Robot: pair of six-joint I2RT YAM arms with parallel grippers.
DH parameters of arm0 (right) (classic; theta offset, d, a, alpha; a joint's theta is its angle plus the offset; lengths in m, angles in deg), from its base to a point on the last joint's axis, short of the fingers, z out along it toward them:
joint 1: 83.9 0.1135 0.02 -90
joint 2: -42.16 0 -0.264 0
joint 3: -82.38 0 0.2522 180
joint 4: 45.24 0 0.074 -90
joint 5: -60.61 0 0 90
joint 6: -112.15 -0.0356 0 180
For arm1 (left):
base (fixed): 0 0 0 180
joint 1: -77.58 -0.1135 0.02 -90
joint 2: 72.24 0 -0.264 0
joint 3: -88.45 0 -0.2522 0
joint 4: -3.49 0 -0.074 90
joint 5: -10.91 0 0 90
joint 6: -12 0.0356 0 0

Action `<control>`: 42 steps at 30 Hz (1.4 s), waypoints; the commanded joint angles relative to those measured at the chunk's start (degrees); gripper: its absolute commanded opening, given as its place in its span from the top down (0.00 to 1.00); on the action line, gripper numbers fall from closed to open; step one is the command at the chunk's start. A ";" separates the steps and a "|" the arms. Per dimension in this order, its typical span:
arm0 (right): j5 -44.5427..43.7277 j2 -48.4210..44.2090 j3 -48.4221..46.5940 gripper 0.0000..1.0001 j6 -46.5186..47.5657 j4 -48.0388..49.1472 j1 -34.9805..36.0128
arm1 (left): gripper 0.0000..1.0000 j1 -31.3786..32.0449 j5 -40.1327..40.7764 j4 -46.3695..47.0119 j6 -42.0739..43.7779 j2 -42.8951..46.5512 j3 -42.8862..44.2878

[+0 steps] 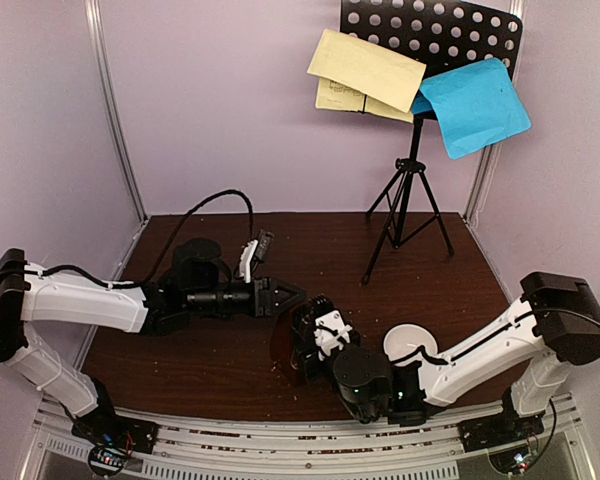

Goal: Pack up the instrument practice props

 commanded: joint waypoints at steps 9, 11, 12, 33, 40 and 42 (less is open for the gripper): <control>2.05 4.02 -0.79 0.35 -2.66 -10.13 0.30 | 0.63 -0.13 -1.01 -1.12 1.13 -0.82 0.24; 2.10 3.95 -0.97 0.35 -2.99 -10.63 0.11 | 0.63 -0.13 -1.10 -0.96 1.12 -0.90 0.26; 2.24 3.83 -1.01 0.34 -3.19 -10.91 -0.15 | 0.63 -0.14 -1.10 -0.95 1.12 -1.02 0.34; 4.66 1.66 -3.01 0.12 -3.47 -14.19 -2.58 | 0.56 -0.15 5.00 -4.83 2.55 3.17 0.46; 4.77 -3.39 -2.45 0.03 -3.05 -18.68 -2.58 | 0.40 -0.21 13.06 -11.16 4.30 8.39 1.15; 5.26 -6.47 -0.92 0.02 -3.77 -20.93 -2.57 | 0.34 -0.24 17.41 -14.37 4.91 11.32 1.38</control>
